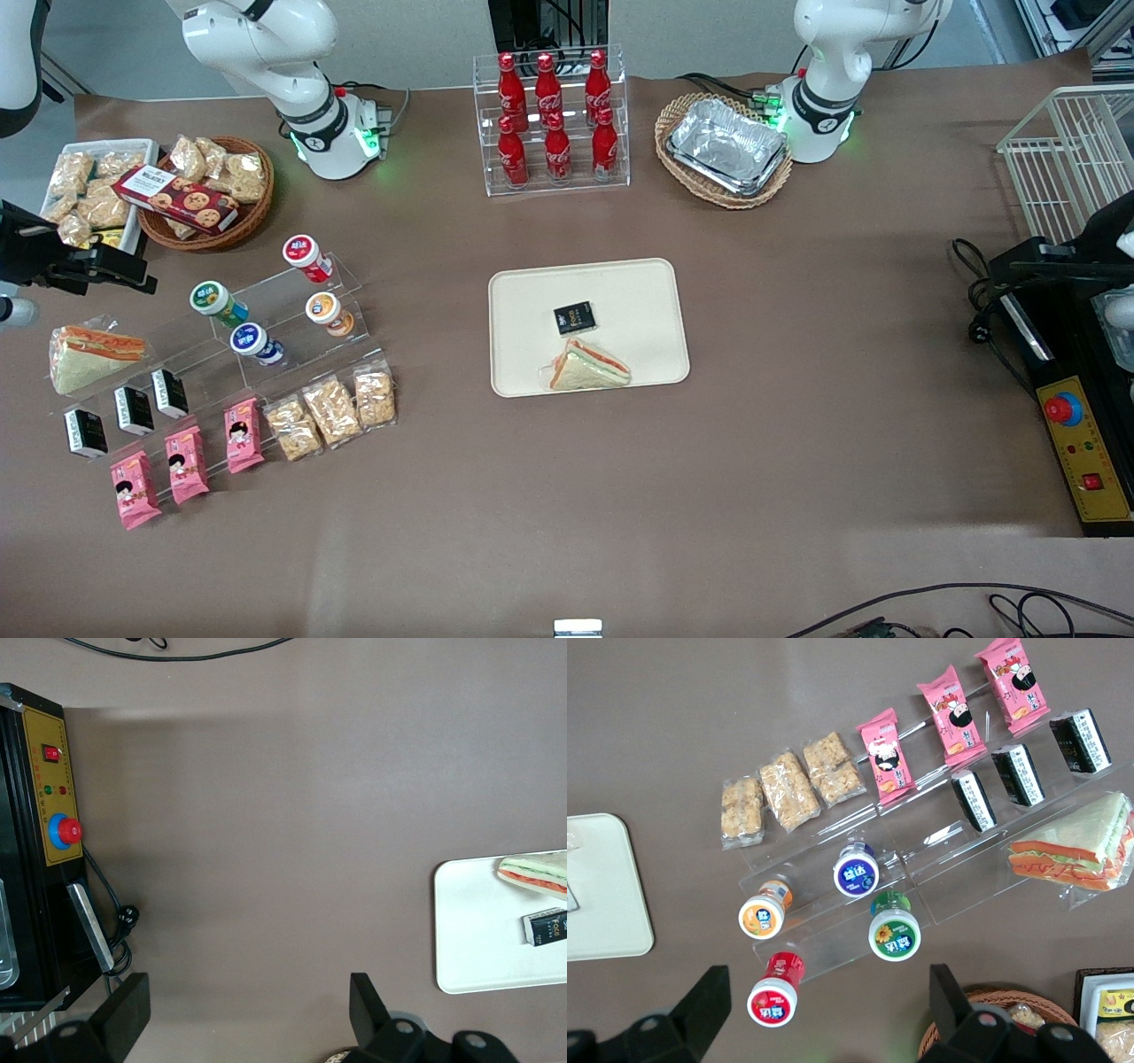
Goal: Place green gum on tray
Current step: 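Move the right gripper over the acrylic rack toward the green gum bottle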
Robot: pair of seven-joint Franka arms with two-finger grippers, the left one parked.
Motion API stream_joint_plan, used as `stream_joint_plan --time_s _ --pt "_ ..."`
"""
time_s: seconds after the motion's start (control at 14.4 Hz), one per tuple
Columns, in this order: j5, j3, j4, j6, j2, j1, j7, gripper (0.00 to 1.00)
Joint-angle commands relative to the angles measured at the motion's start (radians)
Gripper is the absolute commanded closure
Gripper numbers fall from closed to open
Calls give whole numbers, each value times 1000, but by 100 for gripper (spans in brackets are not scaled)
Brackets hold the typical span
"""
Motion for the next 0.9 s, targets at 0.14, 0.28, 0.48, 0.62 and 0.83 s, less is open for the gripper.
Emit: stream_joint_plan --time_s 0.14,0.28,0.48,0.62,0.83 --pt "2 0 20 -22 8 -6 -1 0" --pt "2 0 20 -25 10 -4 -3 0" --pt "-3 -3 20 -31 2 -7 -1 0" --pt "-3 -12 20 -65 -9 -17 -26 0" --pt "-21 -27 1 -102 -33 -15 -49 0"
